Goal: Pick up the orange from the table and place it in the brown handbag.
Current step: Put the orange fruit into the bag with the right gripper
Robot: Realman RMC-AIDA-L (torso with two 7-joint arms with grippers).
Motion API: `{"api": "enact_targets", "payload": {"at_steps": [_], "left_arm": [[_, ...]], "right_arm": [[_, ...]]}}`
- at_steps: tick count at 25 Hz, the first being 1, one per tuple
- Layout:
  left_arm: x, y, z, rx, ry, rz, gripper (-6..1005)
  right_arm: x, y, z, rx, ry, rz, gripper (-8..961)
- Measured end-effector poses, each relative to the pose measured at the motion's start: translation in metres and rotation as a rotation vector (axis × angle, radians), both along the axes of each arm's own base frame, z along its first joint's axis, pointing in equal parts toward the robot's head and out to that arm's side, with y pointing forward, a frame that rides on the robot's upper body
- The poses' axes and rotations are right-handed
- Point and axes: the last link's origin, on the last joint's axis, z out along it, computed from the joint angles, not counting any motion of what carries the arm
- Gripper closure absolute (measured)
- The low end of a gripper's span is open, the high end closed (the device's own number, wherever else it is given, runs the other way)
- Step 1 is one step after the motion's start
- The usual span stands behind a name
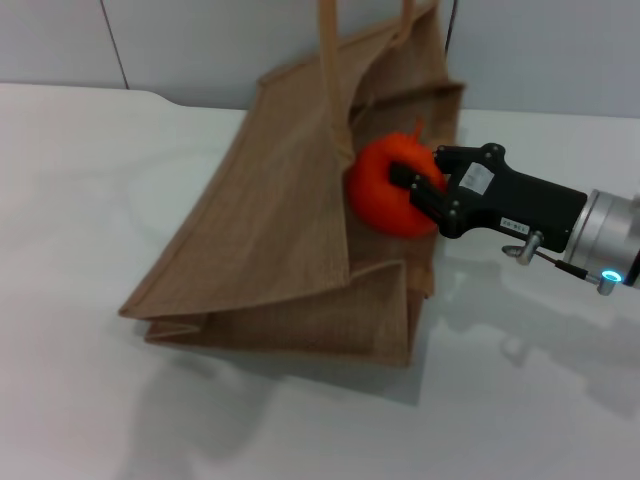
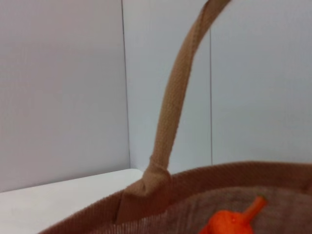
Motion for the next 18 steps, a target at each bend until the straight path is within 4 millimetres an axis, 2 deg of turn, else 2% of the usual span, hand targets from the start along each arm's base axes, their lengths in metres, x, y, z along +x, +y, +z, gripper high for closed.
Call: {"api": "enact_targets", "payload": {"at_steps": [9,14,18], "left_arm": [[0.014,-0.007,-0.018,-0.045,0.02,-0.04,884],[0.019,-0.008,-0.021,-0.053,0.02,-0.05,886],[0.018,-0.008,-0.021,-0.051,0.022,-0.048,886]], "right_arm": [[-0.006,0.01,-0.011,0.004,-0.089,0.017,783],[-0.017,0.011,-0.02,-0.02,-0.144,0.08,806],[-0.019,0.013,-0.023,-0.016,-0.15,0.068,838]]}}
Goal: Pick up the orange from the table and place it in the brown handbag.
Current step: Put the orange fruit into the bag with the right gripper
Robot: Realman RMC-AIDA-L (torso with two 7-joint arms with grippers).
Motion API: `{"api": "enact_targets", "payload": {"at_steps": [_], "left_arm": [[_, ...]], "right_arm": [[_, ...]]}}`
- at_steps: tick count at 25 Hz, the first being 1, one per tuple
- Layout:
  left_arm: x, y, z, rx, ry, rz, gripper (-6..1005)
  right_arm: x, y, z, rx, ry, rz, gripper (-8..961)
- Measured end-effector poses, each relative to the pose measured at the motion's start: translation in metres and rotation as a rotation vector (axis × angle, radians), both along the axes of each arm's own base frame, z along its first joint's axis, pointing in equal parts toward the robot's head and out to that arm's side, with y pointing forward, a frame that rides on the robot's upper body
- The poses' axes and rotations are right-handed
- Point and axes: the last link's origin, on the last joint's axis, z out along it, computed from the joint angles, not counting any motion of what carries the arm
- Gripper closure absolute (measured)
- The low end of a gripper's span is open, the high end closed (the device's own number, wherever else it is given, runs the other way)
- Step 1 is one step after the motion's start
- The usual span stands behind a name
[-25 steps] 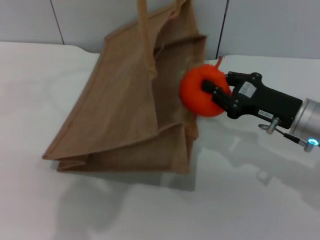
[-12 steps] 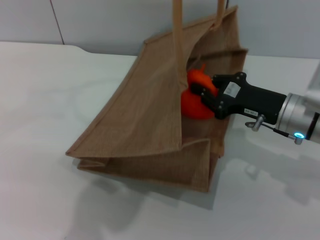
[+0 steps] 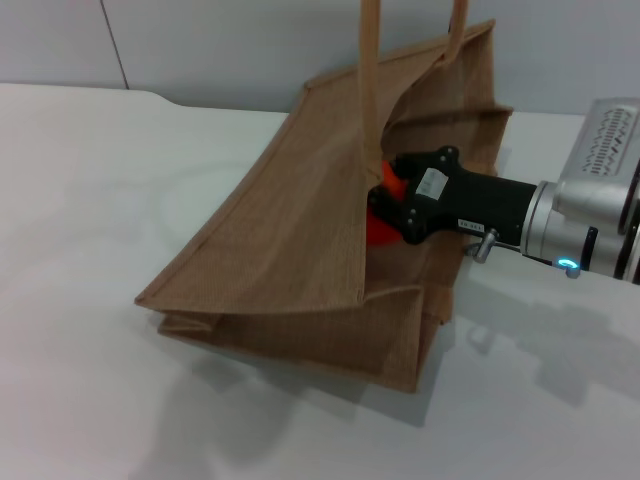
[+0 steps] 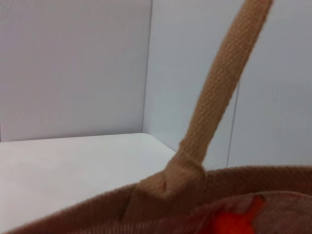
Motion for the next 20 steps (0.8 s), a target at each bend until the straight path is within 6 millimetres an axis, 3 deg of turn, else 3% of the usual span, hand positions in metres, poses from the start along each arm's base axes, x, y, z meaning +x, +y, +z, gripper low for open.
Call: {"api": "enact_targets", "payload": {"at_steps": [1,9,20], "left_arm": [[-0.0003,0.0001,0.0001,0.001,0.001,0.001,886],[-0.0002,0.0008,0.0012,0.004,-0.001,0.002,887],[-0.005,0.0028,0.0021,0.009,-0.001,0.017,888]], "right_arm": [[-0.0002,0.0002,0.0,0.002,0.005,-0.004,846],[-0.0024,0.0007,-0.0013,-0.004,0.011,-0.011,483],[-0.0005,0.0015,-0.002,-0.006,0.002,-0.026,274]]}}
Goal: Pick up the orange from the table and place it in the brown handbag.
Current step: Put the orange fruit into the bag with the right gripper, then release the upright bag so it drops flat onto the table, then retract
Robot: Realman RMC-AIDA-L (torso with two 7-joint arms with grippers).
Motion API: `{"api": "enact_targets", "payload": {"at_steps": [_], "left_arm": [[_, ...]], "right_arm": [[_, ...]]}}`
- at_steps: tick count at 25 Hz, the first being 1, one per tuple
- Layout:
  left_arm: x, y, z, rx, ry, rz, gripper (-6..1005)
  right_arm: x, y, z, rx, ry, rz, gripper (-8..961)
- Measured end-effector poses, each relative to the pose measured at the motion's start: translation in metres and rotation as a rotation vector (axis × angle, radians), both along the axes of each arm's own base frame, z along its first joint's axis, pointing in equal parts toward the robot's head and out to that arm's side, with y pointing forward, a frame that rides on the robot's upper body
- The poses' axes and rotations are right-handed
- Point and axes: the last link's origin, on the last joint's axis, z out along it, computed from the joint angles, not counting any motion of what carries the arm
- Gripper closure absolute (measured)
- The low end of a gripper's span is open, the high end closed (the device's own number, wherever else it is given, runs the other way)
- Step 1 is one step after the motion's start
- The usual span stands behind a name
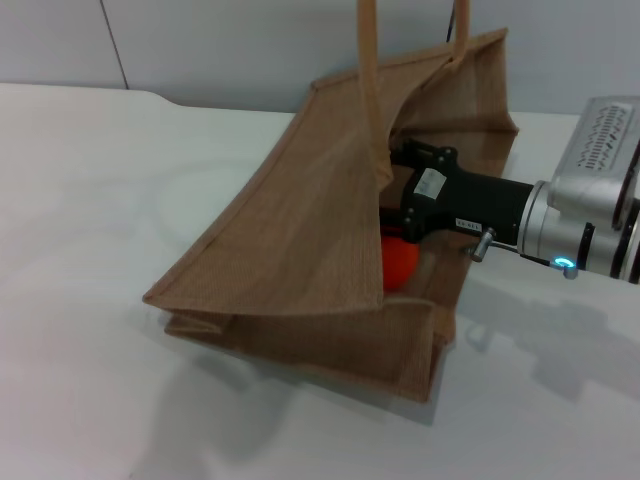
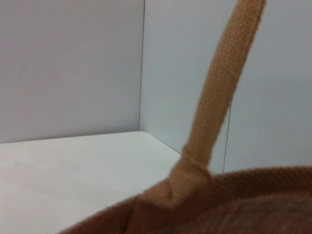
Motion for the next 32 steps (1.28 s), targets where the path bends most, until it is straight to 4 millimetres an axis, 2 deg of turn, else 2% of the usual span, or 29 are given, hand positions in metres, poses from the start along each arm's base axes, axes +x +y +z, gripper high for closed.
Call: {"api": "enact_targets", "payload": {"at_steps": [5,8,13,18,24,30,32], "left_arm": [[-0.014,0.003,0.003,0.021,0.005,0.037,888],[-0.029,0.007,0.01,0.049,0.007,0.08,889],[-0.044,0.01,0.017,0.064,-0.01,0.123,889],[-0.052,0.011,0.017,0.066,-0.011,0.143,890],[-0.051,0.012,0.017,0.071,-0.001,0.132,890],[-0.05,0.015,0.013,0.064,0.007,0.131,790],[-0.05,0.016,0.011,0.063,0.001,0.13,707]], "right_arm": [[0.009,0.003,0.004,0.017,-0.013,-0.035,120],[0.025,0.009,0.021,0.069,-0.007,-0.103,121],[0.063,0.017,0.066,0.166,0.037,-0.24,122],[0.087,0.017,0.092,0.239,0.059,-0.312,123],[0.091,0.018,0.096,0.258,0.06,-0.323,125],[0.087,0.02,0.095,0.258,0.062,-0.316,125],[0.086,0.02,0.095,0.257,0.064,-0.314,125]]}}
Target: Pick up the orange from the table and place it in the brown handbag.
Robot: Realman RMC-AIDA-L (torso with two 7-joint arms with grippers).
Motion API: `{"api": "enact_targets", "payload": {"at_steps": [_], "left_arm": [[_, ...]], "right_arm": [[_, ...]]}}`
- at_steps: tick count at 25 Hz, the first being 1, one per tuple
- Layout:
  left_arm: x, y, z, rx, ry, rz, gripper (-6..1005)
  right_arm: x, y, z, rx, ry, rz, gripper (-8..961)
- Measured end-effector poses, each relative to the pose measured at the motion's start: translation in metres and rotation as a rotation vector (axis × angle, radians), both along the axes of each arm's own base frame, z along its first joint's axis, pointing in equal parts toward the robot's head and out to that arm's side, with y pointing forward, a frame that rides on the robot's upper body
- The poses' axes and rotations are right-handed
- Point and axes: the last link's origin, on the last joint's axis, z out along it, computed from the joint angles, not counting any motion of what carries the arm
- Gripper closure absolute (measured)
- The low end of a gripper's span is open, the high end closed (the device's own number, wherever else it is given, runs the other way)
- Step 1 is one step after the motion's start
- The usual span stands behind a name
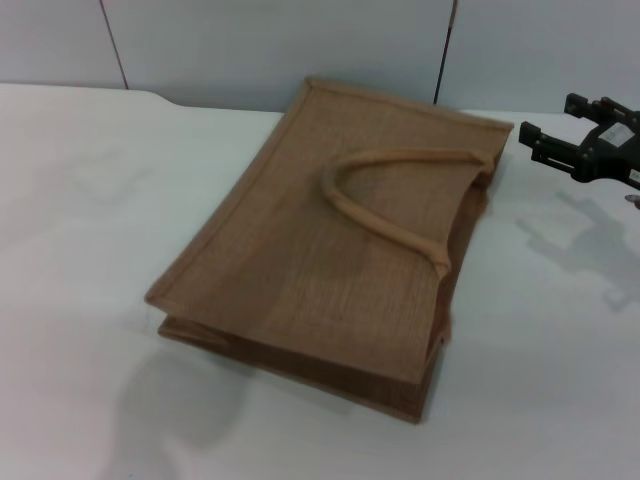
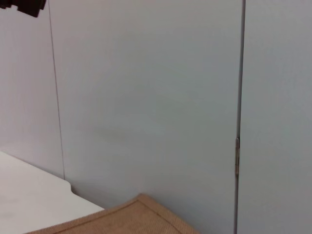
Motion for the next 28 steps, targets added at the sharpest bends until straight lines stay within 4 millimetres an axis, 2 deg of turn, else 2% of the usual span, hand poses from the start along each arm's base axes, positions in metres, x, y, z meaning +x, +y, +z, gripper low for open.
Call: {"api": "enact_targets", "payload": {"at_steps": [3,8,15,19,23,28], "left_arm": [[-0.004,0.002,-0.004,0.012,-0.02,-0.001,583],[-0.031,0.006,-0.011,0.092,-0.066,-0.014,348],[-0.08,0.011,0.002,0.269,-0.184,0.052,242],[-0.094,0.006,0.005,0.363,-0.261,0.045,181],[-0.111,0.001,-0.001,0.469,-0.279,0.041,181],[-0.144,-0.002,-0.021,0.554,-0.273,0.095,182]], "right_arm": [[-0.001,0.0,0.0,-0.001,0.004,0.004,126],[0.0,0.0,-0.001,0.023,0.019,-0.008,126],[0.019,-0.016,0.009,0.276,0.118,-0.068,130],[0.035,-0.024,0.017,0.421,0.186,-0.171,130],[0.053,-0.04,0.017,0.535,0.245,-0.279,130],[0.065,-0.053,0.009,0.562,0.192,-0.324,130]]}}
